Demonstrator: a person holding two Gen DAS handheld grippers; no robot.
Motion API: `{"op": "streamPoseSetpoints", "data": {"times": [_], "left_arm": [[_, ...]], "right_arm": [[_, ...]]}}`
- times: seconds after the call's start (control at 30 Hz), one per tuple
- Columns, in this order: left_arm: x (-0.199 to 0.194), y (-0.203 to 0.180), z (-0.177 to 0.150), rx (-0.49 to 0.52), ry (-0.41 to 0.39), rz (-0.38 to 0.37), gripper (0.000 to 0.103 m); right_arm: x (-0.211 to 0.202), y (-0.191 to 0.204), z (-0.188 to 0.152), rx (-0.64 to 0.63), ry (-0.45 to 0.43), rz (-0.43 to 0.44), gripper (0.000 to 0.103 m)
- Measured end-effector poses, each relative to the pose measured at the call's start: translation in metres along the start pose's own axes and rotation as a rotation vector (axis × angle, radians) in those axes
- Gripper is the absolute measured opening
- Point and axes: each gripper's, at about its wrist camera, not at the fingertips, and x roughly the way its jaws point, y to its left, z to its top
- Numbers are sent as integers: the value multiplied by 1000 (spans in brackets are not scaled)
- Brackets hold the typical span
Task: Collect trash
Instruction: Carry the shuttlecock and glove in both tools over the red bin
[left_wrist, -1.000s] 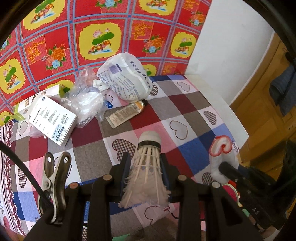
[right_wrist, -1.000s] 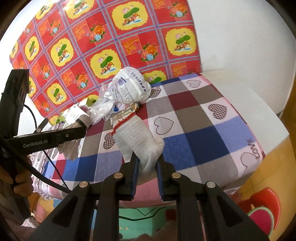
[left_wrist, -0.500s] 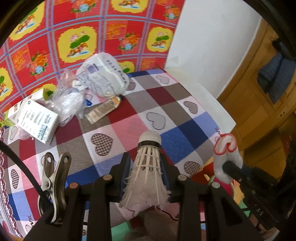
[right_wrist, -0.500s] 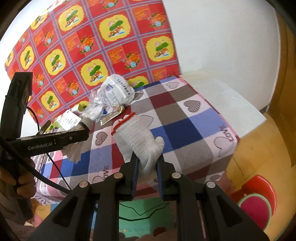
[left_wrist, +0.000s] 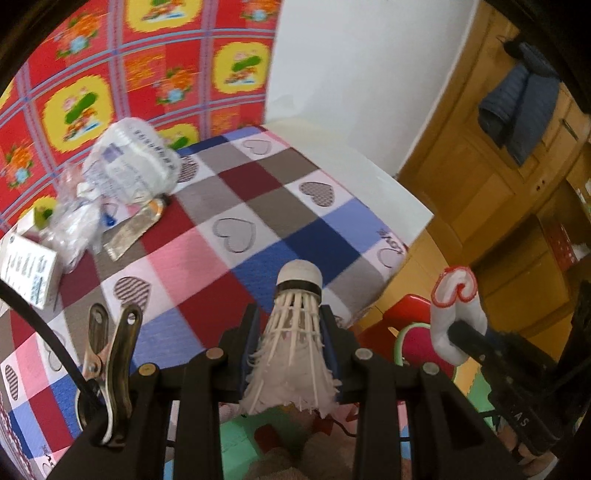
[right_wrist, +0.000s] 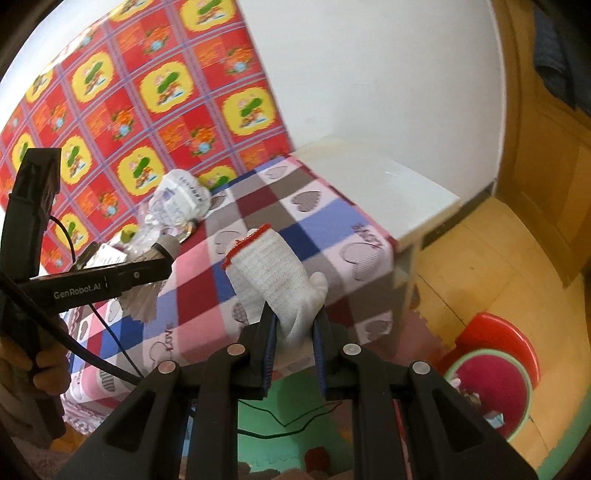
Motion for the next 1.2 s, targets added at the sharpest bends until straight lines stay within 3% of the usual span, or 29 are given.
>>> {"op": "streamPoseSetpoints", "data": {"times": [0.7,1.2], "left_arm": [[44,-142,-17,194,94,-160,33],[102,-256,-48,356,202,-278,33]], "right_arm": [[-52,-125,-53,212,22,-146,19],[-59,-219,-105,366,90,-233,19]]}}
